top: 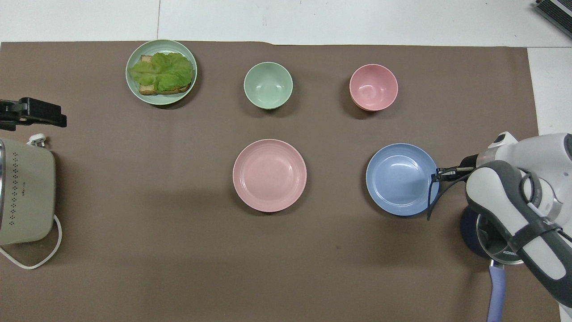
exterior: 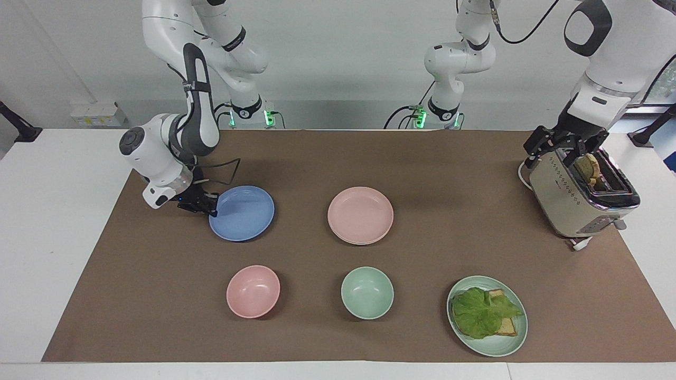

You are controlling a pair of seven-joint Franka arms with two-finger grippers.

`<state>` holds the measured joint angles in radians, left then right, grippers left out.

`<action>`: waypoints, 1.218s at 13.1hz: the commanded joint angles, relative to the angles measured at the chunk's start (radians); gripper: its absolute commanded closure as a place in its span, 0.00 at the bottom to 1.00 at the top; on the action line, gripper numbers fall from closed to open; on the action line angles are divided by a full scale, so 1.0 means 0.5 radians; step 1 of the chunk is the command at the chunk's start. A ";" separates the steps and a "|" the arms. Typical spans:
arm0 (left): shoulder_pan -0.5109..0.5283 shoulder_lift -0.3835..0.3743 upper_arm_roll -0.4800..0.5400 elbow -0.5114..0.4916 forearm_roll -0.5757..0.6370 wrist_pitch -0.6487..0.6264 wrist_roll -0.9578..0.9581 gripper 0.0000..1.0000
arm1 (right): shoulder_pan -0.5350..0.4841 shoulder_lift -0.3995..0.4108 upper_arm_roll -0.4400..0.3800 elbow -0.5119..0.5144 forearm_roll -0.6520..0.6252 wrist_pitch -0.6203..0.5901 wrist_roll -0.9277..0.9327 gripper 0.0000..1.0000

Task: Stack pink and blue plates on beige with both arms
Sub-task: 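Carry the blue plate with the right gripper onto the pink plate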

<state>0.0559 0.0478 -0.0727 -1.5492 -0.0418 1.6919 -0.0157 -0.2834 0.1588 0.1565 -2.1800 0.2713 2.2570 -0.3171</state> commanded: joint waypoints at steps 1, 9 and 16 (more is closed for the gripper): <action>0.026 -0.013 0.007 0.009 0.031 -0.034 0.019 0.00 | 0.005 -0.075 0.031 0.147 0.062 -0.200 0.057 1.00; 0.026 -0.013 0.010 0.006 0.031 -0.037 0.016 0.00 | 0.771 -0.029 0.046 0.356 0.059 0.023 1.108 1.00; 0.026 -0.013 0.010 0.006 0.031 -0.037 0.016 0.00 | 1.110 0.195 0.049 0.359 0.212 0.324 1.512 1.00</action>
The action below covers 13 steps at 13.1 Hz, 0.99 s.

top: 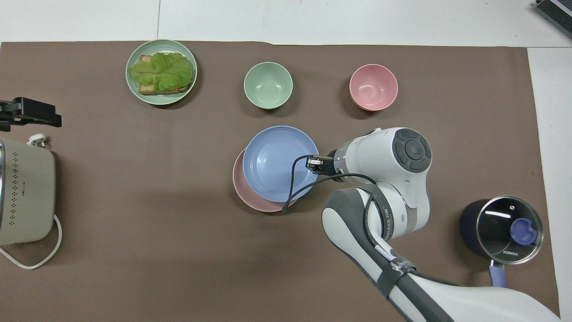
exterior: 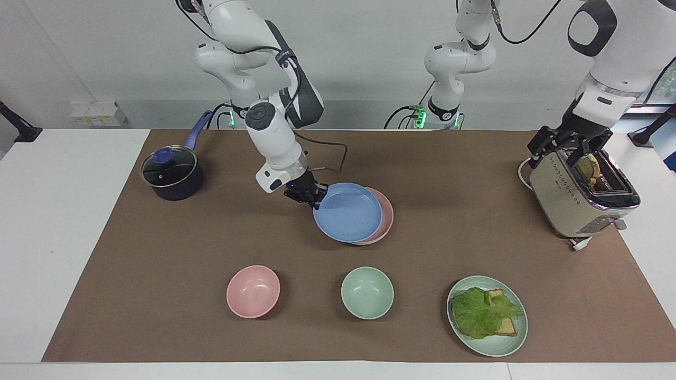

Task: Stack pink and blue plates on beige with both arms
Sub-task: 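Carry the blue plate with the right gripper onto the pink plate, then lower the blue plate and open the right gripper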

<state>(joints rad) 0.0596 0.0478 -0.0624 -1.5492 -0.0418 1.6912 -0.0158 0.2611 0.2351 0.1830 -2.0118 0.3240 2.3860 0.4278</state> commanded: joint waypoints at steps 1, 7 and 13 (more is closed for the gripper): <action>0.016 -0.013 -0.010 0.009 0.031 -0.035 0.016 0.00 | 0.027 0.048 -0.004 0.023 0.137 0.069 0.025 1.00; 0.016 -0.013 -0.010 0.009 0.034 -0.035 0.016 0.00 | 0.070 0.100 -0.004 0.020 0.156 0.109 0.034 1.00; 0.016 -0.013 -0.010 0.009 0.031 -0.035 0.016 0.00 | 0.070 0.122 -0.007 0.023 0.150 0.115 0.028 0.16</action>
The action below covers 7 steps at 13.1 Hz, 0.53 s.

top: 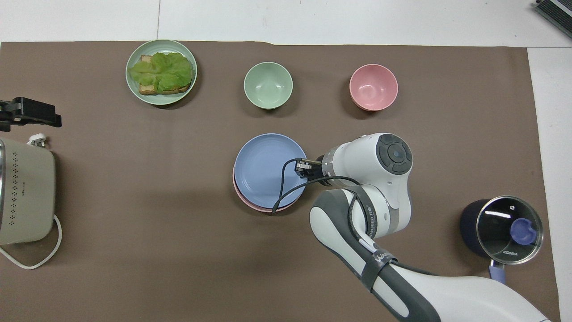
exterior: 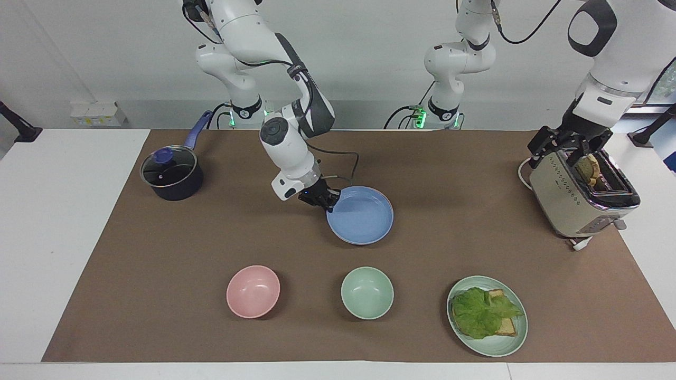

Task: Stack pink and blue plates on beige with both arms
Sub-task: 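Lower the blue plate and open the right gripper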

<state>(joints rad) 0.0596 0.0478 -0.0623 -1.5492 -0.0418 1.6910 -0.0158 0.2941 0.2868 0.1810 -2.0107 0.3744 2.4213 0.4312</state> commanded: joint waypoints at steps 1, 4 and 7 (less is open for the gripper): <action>0.016 -0.013 -0.010 0.009 0.031 -0.035 0.016 0.00 | 0.007 0.019 -0.003 0.027 0.049 0.042 0.036 0.08; 0.016 -0.013 -0.010 0.006 0.031 -0.035 0.016 0.00 | -0.011 -0.036 -0.006 0.027 0.049 -0.004 0.040 0.00; 0.016 -0.013 -0.010 0.009 0.031 -0.035 0.016 0.00 | -0.115 -0.217 -0.031 0.012 -0.012 -0.215 0.055 0.00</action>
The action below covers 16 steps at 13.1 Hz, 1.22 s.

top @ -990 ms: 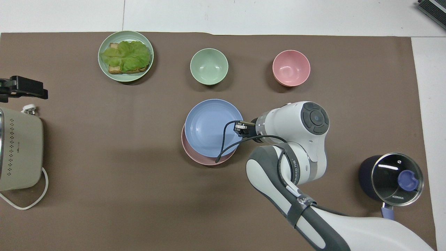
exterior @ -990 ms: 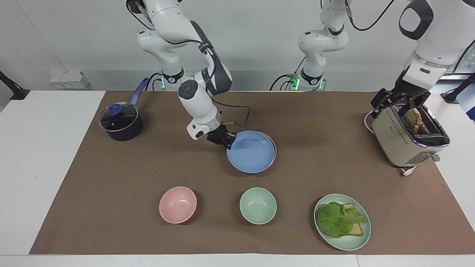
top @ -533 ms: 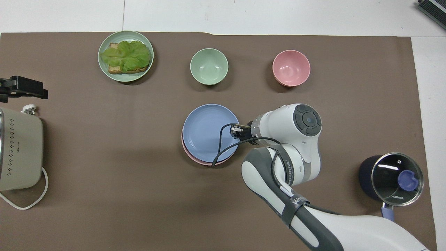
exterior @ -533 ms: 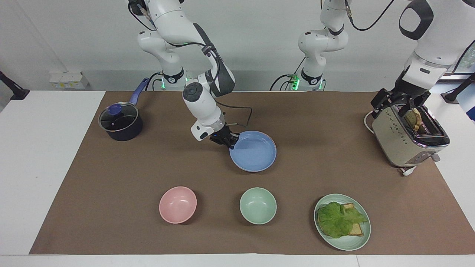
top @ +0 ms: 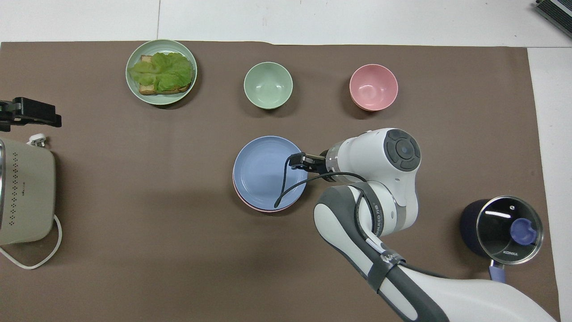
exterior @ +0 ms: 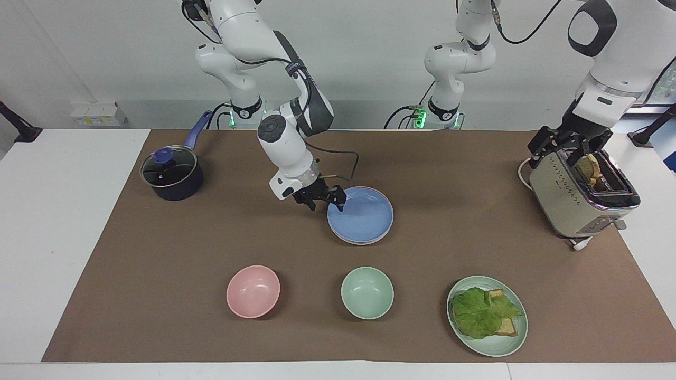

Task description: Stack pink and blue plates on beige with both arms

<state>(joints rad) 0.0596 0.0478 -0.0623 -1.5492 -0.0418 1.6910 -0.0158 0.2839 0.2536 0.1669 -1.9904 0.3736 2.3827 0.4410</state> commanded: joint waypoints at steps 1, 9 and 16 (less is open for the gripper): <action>0.019 -0.013 -0.010 0.009 0.031 -0.035 0.016 0.00 | -0.183 -0.227 0.001 -0.029 -0.105 -0.224 0.032 0.00; 0.016 -0.013 -0.010 0.009 0.031 -0.035 0.016 0.00 | -0.724 -0.620 0.001 0.099 -0.585 -0.800 -0.256 0.00; 0.016 -0.013 -0.010 0.009 0.031 -0.035 0.019 0.00 | -0.822 -0.471 0.007 0.856 -0.836 -1.699 -0.379 0.00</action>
<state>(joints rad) 0.0596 0.0478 -0.0623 -1.5492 -0.0418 1.6909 -0.0158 -0.1135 -0.0561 0.1569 -1.6753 -0.0223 1.6379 0.2735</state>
